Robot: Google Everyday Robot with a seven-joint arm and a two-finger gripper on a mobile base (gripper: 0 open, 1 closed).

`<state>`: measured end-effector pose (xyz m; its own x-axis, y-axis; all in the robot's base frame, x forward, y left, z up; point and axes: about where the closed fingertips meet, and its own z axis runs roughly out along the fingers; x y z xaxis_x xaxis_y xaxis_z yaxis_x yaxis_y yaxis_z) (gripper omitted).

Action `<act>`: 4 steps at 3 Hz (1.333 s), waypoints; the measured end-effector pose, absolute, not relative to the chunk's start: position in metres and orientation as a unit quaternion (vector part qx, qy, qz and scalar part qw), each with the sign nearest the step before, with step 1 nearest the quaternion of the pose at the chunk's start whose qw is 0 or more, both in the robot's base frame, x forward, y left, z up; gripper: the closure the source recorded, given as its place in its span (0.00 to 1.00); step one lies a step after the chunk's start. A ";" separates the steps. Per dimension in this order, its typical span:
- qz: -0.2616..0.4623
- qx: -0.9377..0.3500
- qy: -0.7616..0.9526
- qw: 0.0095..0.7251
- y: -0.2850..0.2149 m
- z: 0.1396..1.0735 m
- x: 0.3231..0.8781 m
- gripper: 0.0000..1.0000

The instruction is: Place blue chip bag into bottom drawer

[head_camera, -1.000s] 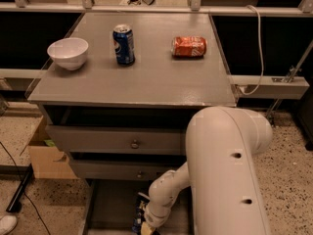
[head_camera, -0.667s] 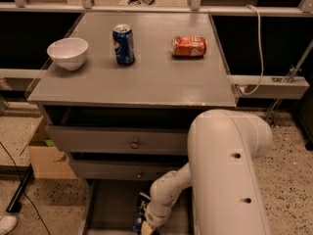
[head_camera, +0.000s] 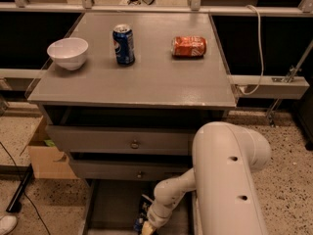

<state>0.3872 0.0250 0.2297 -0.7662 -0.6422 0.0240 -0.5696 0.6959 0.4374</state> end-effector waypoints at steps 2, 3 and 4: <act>-0.226 0.288 -0.927 0.086 0.019 0.205 0.405 1.00; -0.226 0.288 -0.927 0.086 0.019 0.205 0.405 1.00; -0.225 0.253 -0.936 0.099 -0.010 0.172 0.423 1.00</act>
Offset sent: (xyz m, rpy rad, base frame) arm 0.0298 -0.0115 -0.0324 0.0378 0.0294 -0.1422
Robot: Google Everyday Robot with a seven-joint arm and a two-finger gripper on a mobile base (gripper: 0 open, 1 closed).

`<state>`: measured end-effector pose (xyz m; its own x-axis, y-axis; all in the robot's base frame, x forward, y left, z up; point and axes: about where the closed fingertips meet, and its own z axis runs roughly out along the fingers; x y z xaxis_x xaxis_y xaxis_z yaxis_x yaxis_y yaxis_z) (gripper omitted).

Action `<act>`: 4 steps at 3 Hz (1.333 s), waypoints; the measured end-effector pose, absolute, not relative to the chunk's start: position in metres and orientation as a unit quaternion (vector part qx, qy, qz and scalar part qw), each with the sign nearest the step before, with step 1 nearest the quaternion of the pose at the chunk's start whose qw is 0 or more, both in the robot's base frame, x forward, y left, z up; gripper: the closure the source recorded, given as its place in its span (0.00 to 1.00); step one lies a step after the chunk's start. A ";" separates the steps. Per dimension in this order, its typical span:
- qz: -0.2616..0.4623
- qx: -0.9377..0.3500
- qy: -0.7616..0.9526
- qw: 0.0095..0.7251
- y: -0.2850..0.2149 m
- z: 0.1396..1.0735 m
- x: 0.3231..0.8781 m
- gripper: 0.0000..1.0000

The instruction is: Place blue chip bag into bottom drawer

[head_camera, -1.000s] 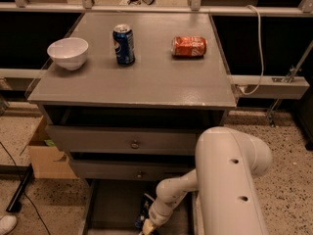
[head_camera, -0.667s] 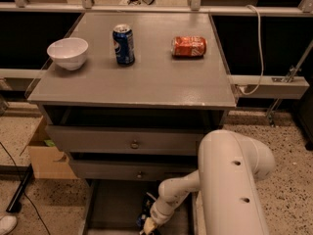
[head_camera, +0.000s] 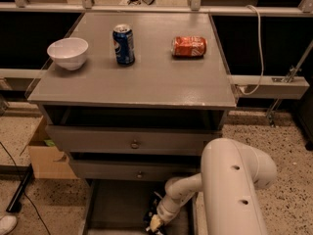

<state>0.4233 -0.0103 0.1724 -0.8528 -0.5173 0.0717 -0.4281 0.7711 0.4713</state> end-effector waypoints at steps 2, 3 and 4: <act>-0.216 0.246 -0.939 0.108 -0.014 0.161 0.423 1.00; -0.219 0.233 -0.940 0.116 -0.020 0.148 0.420 0.97; -0.219 0.233 -0.940 0.116 -0.020 0.148 0.420 0.75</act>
Offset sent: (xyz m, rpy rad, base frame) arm 0.0042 -0.0101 -0.0269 -0.0409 0.0326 -0.0285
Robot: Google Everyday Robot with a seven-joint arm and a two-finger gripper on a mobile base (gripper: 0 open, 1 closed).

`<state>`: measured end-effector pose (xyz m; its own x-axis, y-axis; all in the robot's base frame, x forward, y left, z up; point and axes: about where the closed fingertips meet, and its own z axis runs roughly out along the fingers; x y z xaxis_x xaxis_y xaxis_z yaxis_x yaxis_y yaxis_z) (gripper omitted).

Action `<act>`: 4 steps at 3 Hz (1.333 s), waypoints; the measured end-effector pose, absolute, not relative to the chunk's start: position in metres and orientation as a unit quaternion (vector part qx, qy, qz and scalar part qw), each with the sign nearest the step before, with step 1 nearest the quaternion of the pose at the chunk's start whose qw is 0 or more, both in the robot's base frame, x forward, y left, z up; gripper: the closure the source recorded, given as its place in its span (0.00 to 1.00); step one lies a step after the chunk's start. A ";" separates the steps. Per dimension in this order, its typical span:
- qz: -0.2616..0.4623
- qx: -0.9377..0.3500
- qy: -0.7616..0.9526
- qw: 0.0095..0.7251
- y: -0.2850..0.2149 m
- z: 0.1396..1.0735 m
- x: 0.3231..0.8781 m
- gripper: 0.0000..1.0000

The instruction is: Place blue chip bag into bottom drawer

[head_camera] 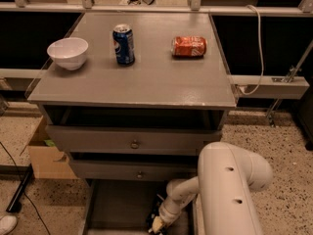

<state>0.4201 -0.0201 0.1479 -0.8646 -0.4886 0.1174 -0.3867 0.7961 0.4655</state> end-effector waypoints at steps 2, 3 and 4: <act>-0.219 0.233 -0.940 0.117 -0.020 0.148 0.420 0.20; -0.219 0.233 -0.940 0.117 -0.020 0.148 0.420 0.00; -0.219 0.233 -0.940 0.117 -0.020 0.148 0.420 0.00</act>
Offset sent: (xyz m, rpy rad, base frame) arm 0.0000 0.0000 0.0000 0.0000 0.0000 0.0000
